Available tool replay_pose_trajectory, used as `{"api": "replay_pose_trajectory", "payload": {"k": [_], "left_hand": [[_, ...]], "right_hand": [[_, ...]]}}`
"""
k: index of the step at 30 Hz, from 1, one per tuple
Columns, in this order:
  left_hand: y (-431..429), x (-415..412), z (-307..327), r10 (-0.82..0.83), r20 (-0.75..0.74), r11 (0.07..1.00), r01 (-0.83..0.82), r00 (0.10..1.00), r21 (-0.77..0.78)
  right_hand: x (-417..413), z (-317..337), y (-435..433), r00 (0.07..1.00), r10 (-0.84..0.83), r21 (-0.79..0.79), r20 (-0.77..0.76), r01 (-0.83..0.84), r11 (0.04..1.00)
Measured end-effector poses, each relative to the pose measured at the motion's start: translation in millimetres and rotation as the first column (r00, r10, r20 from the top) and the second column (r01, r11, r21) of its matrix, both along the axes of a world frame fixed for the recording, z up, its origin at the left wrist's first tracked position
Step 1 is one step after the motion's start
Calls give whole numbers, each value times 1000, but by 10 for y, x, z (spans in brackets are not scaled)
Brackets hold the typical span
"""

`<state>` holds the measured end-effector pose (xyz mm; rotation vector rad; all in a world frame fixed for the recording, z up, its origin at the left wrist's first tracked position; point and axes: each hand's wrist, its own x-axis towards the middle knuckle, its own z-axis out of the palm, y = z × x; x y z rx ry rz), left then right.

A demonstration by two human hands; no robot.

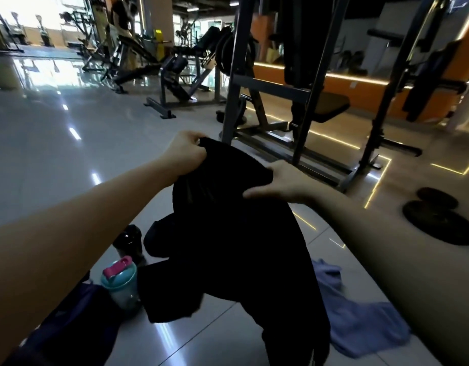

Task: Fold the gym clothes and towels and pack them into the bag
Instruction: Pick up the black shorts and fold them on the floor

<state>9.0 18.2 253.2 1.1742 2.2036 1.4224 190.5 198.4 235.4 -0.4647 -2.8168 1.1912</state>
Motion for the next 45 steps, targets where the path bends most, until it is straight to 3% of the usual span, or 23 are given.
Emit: {"api": "replay_pose_trajectory", "payload": {"k": [2, 6, 8, 14, 16, 18, 19, 20, 21, 23, 24, 25, 27, 29, 31, 35, 36, 38, 39, 40, 41, 43, 45], "left_hand": [[26, -51, -70, 21, 48, 1000, -20, 999, -24], [82, -198, -195, 54, 82, 998, -52, 995, -26], [98, -257, -220, 34, 180, 999, -33, 983, -7], [137, -179, -141, -210, 546, 973, 225, 811, 40], [108, -128, -126, -381, 613, 892, 449, 693, 46], [109, -130, -187, -521, 659, 714, 700, 542, -12], [134, -136, -244, -527, 673, 659, 749, 519, -61], [176, -134, -302, -487, 661, 673, 728, 571, -133], [234, -131, -373, -401, 603, 751, 624, 690, -215], [326, -141, -565, -160, 369, 907, 284, 916, -311], [340, -148, -650, -111, 299, 928, 206, 948, -309], [339, -144, -716, -148, 303, 914, 247, 942, -321], [318, -116, -835, -270, 446, 823, 445, 853, -353], [311, -49, -920, -299, 561, 732, 562, 772, -384], [362, 59, -972, -338, 585, 675, 623, 738, -395], [433, 116, -898, -260, 576, 768, 527, 775, -362], [443, 97, -842, -225, 580, 806, 484, 783, -341], [455, 60, -717, -163, 586, 876, 390, 793, -284], [472, 66, -656, -136, 588, 905, 341, 798, -254], [503, 82, -609, -115, 590, 927, 300, 799, -226], [539, 122, -575, -98, 591, 946, 259, 801, -194], [620, 269, -508, -73, 585, 971, 190, 808, -142], [709, 419, -457, -45, 586, 984, 135, 809, -112]], "right_hand": [[-42, -124, 96, 998, -48, 129, 34, 43, 991], [78, -144, 265, 989, -117, 52, 89, 113, 992], [160, -180, 336, 985, -145, 15, 95, 144, 989], [223, -183, 422, 958, -287, -325, -15, 267, 907], [202, -113, 435, 943, -328, -494, -53, 261, 830], [181, -40, 445, 926, -364, -540, -106, 254, 803], [184, 1, 436, 924, -360, -538, -127, 241, 808], [197, 46, 423, 931, -339, -538, -136, 217, 814], [221, 93, 404, 947, -291, -558, -134, 171, 812], [289, 195, 355, 978, -159, -590, -135, 50, 806], [330, 245, 325, 985, -96, -601, -146, -11, 799], [368, 299, 288, 985, -51, -613, -165, -62, 787], [420, 371, 233, 975, -29, -616, -219, -115, 780], [454, 364, 240, 966, -77, -620, -248, -97, 779], [483, 326, 269, 952, -164, -647, -260, -46, 761], [539, 131, 485, 881, -436, -666, -184, 215, 714], [544, 33, 580, 849, -510, -579, -136, 349, 736], [565, -154, 715, 808, -587, -112, -39, 581, 806], [560, -232, 716, 815, -579, 140, 22, 571, 809], [543, -291, 683, 837, -541, 293, 83, 498, 816], [517, -318, 629, 871, -475, 328, 126, 415, 848], [458, -297, 485, 950, -264, 81, 169, 253, 964], [377, -227, 308, 974, -72, -156, 216, 107, 982]]}}
